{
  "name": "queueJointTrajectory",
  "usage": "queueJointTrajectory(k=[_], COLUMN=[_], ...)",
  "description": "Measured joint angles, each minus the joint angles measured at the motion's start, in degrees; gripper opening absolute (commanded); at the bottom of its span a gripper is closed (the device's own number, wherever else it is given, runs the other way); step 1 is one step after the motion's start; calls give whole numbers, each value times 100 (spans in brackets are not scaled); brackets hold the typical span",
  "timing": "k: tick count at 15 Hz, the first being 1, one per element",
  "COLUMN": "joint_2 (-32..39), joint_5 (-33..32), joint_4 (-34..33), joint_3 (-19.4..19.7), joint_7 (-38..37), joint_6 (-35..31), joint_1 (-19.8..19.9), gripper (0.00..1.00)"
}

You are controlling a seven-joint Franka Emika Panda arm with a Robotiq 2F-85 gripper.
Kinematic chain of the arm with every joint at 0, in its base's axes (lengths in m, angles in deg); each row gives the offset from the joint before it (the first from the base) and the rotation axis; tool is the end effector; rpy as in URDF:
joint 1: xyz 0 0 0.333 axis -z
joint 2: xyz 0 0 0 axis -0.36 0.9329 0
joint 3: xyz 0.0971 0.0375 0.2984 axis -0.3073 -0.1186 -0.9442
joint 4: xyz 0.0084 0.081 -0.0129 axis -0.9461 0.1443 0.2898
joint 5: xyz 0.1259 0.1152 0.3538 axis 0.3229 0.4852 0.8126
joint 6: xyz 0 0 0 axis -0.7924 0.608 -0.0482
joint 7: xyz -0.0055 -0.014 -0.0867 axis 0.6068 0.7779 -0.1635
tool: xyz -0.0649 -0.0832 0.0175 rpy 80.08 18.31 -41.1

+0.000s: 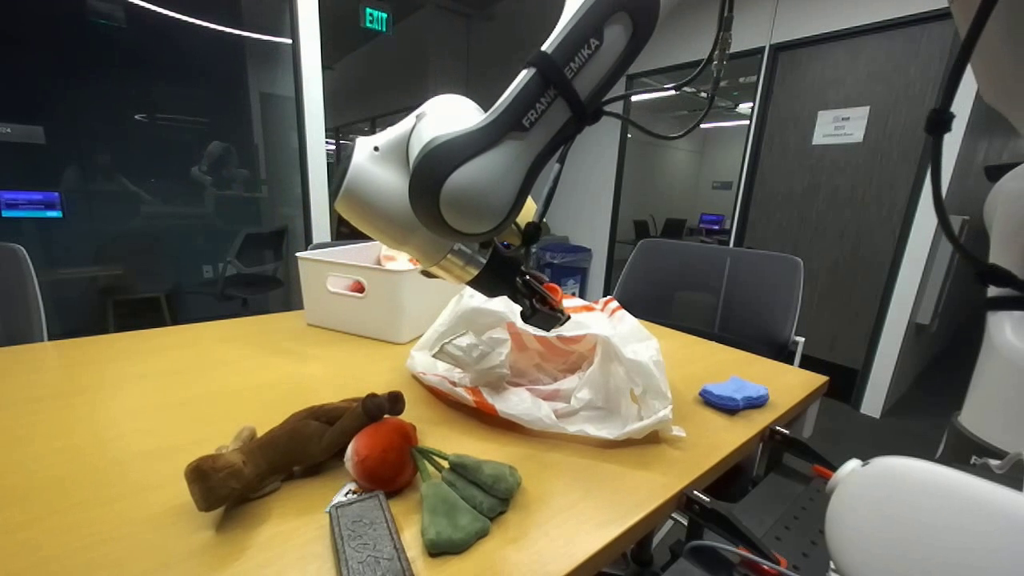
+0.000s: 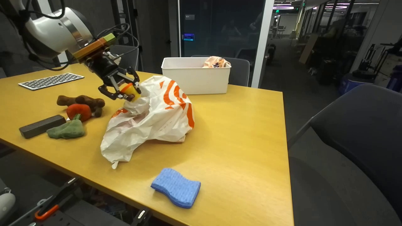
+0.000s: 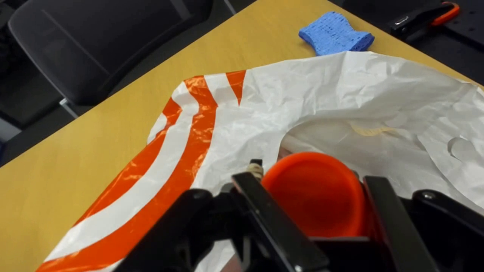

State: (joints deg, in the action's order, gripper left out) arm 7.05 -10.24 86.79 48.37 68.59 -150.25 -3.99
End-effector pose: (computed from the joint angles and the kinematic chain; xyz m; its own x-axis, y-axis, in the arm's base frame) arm 0.4757 0.2700 0.2479 0.5210 0.4305 -0.7371 0.8526 -0.3046 0.4247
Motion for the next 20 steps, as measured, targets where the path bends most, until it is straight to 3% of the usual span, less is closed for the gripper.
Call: queueJointTrajectory(k=[3, 4, 5, 9, 13, 20], joint_2=[252, 340, 426, 590, 471, -83], joint_5=[42, 40, 39, 44, 45, 700], joint_4=[10, 9, 10, 31, 56, 121], joint_3=[6, 17, 30, 39, -93, -1063], joint_7=[-75, -131, -183, -423, -553, -154], joint_6=[-187, -269, -337, -570, -584, -1277], joint_1=[275, 331, 377, 484, 387, -127], gripper=[19, 69, 69, 98, 100, 100])
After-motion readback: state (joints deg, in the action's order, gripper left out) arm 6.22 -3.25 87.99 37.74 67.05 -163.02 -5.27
